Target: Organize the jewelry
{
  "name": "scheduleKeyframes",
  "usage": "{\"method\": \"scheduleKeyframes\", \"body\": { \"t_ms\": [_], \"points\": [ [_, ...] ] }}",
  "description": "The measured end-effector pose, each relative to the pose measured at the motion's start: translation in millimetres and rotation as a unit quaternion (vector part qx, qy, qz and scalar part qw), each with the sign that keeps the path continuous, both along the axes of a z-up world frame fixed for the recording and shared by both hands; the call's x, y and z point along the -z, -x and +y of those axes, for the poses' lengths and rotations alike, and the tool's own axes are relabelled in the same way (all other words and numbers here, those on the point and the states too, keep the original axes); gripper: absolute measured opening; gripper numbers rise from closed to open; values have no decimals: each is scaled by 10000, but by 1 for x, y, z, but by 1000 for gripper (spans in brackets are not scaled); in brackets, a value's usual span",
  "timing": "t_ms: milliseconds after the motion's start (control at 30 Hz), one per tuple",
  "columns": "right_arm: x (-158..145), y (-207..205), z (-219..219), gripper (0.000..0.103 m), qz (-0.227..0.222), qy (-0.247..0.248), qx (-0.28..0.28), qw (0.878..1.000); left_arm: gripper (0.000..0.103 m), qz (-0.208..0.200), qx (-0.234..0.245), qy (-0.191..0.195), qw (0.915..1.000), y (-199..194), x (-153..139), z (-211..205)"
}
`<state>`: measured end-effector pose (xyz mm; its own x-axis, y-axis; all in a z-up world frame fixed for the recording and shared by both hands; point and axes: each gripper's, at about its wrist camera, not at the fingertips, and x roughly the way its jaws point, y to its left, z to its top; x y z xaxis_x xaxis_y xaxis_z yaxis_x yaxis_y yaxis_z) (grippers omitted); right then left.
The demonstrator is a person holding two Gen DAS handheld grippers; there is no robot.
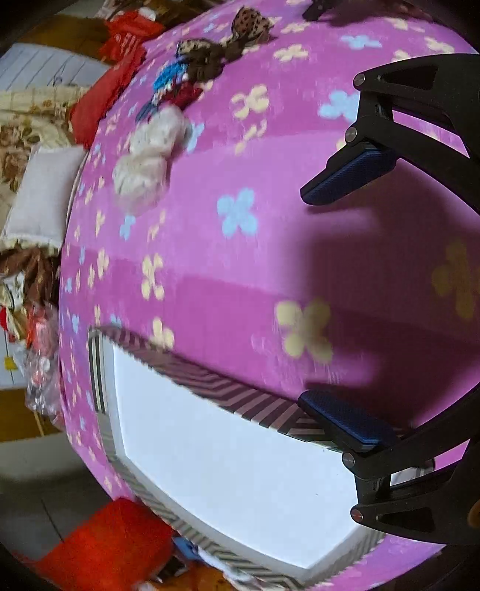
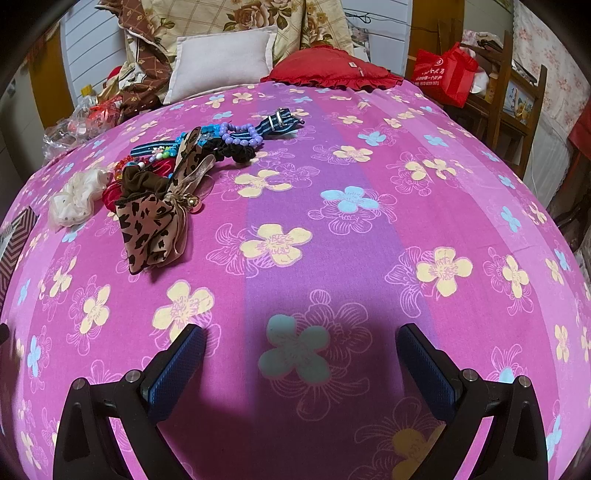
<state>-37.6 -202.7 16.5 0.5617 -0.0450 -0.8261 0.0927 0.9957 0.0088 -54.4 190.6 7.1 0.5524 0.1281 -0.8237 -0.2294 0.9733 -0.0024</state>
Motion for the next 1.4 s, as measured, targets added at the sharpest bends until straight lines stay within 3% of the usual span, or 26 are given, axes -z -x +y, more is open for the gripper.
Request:
{"method": "scheduleKeyframes", "body": {
  "t_ms": [133, 333, 467, 500, 633, 800, 933, 1167, 1400],
  "points": [
    [1, 0, 0, 103, -3, -1, -3, 10000, 101, 11, -76, 36, 10000, 7, -3, 7],
    [1, 1, -1, 103, -16, -23, -27, 10000, 101, -283, -9, 12, 9996, 28, -24, -7],
    [-5, 9, -8, 103, -184, -346, 46, 9992, 101, -506, 65, -41, 9987, 37, -43, -25],
    [-6, 13, -11, 101, -268, -482, 108, 9984, 101, -592, 115, -57, 9982, 40, -49, -30],
    [-10, 22, -24, 77, -551, -834, 490, 9938, 101, -881, 307, -217, 9954, 52, -69, -47],
    [-29, 42, -18, 75, -982, -657, 568, 9914, 101, -1029, 505, -306, 9929, 63, -83, -64],
    [-34, 58, -16, 70, -972, -953, 532, 9893, 101, -1104, 671, -429, 9907, 73, -90, -75],
    [-29, 84, 0, 70, -841, -481, 558, 9937, 101, -1194, 677, -325, 9900, 90, -99, -68],
    [-27, 116, 11, 70, -797, -422, 792, 9928, 101, -1299, 577, -163, 9897, 107, -108, -48]
  ]
}}
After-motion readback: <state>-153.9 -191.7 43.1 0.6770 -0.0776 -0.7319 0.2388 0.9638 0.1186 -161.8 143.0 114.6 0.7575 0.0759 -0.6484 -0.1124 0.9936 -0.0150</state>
